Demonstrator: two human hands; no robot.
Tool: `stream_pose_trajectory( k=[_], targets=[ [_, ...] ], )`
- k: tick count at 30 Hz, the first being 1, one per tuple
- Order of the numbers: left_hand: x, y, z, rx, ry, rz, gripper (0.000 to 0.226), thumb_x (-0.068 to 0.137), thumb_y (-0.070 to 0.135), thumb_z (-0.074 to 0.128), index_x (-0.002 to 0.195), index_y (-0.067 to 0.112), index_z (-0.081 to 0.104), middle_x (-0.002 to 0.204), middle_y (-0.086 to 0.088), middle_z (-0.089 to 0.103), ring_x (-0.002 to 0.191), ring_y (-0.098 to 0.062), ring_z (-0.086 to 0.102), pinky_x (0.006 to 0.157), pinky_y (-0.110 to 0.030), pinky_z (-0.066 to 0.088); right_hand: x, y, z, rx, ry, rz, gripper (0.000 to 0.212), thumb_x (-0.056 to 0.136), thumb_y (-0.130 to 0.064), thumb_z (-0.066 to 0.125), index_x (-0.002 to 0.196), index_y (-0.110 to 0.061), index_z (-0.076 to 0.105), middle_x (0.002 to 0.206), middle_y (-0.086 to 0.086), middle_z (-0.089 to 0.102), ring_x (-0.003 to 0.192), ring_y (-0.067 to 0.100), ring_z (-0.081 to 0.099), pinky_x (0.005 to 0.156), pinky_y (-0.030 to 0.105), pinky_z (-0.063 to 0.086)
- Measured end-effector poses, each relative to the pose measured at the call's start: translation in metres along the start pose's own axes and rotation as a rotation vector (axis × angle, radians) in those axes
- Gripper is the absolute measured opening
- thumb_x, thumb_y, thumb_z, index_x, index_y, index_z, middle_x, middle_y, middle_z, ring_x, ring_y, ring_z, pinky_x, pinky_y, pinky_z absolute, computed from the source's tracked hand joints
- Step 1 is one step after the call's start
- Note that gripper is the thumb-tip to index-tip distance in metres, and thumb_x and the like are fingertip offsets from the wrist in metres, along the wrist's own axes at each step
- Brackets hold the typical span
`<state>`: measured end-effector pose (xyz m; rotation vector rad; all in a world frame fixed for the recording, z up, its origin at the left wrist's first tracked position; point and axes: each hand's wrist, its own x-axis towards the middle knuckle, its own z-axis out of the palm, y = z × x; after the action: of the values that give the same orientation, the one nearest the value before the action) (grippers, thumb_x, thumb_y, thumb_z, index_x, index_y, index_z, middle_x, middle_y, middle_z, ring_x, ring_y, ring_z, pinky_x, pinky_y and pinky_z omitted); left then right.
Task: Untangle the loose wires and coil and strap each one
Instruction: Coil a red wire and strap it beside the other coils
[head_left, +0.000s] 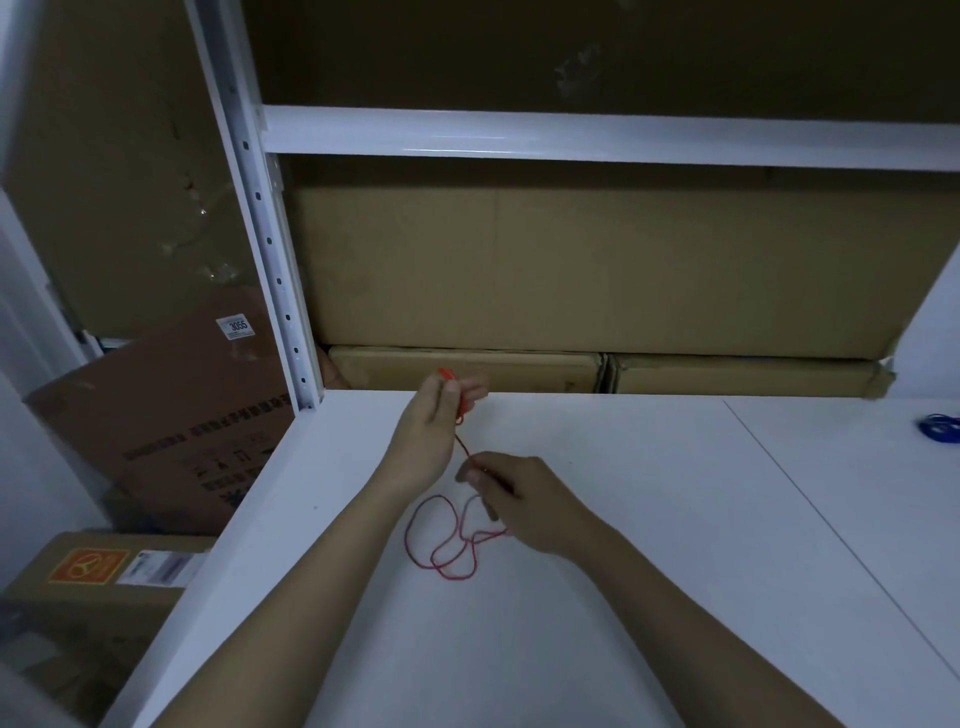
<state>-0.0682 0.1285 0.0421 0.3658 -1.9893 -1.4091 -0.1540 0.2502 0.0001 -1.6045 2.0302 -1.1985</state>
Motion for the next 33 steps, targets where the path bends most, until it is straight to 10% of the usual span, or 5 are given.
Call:
stream_pose_trajectory(
  k=[7, 13, 17, 25, 33],
  targets=[
    [-0.01, -0.026, -0.01, 0.558, -0.323, -0.029, 0.032, 0.104, 0.025, 0.031, 0.099, 0.012, 0.06, 0.084, 0.006, 0.07, 0.08, -0.014, 0.063, 0.085, -0.038, 0.051, 0.004, 0.007, -0.042, -0.162, 0.156, 0.01, 0.016, 0.095, -0.022, 0.055, 0.095, -0.024, 0.071, 0.082, -0.01, 0.068, 0.07, 0.002, 0.059, 0.066, 0.019, 0.046],
    [-0.022, 0.002, -0.012, -0.235, -0.463, -0.249, 0.042, 0.101, 0.009, 0.033, 0.076, 0.004, 0.066, 0.06, -0.007, 0.061, 0.053, -0.015, 0.054, 0.055, -0.02, 0.044, 0.017, 0.013, -0.049, -0.017, 0.142, 0.07, 0.019, 0.097, -0.022, 0.054, 0.089, -0.028, 0.07, 0.079, -0.007, 0.067, 0.065, 0.0, 0.053, 0.067, 0.021, 0.044],
    [-0.017, 0.011, -0.003, -0.555, -0.217, -0.158, 0.037, 0.101, 0.01, 0.03, 0.096, 0.001, 0.065, 0.078, -0.006, 0.071, 0.071, -0.015, 0.065, 0.068, -0.021, 0.049, 0.016, 0.01, -0.02, 0.103, 0.087, 0.098, 0.025, 0.101, -0.027, 0.043, 0.089, -0.034, 0.063, 0.059, -0.008, 0.057, 0.054, 0.01, 0.049, 0.056, 0.024, 0.042],
    [-0.005, -0.021, -0.008, 0.421, -0.081, 0.054, 0.029, 0.105, 0.021, 0.028, 0.119, 0.01, 0.051, 0.112, 0.012, 0.06, 0.099, 0.002, 0.058, 0.086, -0.015, 0.044, -0.004, 0.013, 0.009, 0.014, -0.048, 0.069, 0.019, 0.099, -0.02, 0.048, 0.09, -0.028, 0.062, 0.07, -0.014, 0.062, 0.06, 0.008, 0.056, 0.06, 0.02, 0.044],
    [-0.024, -0.028, -0.017, 0.548, -0.383, -0.112, 0.036, 0.102, 0.025, 0.038, 0.07, 0.02, 0.054, 0.063, 0.007, 0.059, 0.063, -0.011, 0.054, 0.064, -0.028, 0.042, 0.008, 0.023, -0.043, 0.025, 0.187, 0.11, 0.02, 0.095, -0.018, 0.056, 0.081, -0.029, 0.065, 0.057, -0.016, 0.058, 0.052, 0.002, 0.053, 0.054, 0.016, 0.048]
  ],
)
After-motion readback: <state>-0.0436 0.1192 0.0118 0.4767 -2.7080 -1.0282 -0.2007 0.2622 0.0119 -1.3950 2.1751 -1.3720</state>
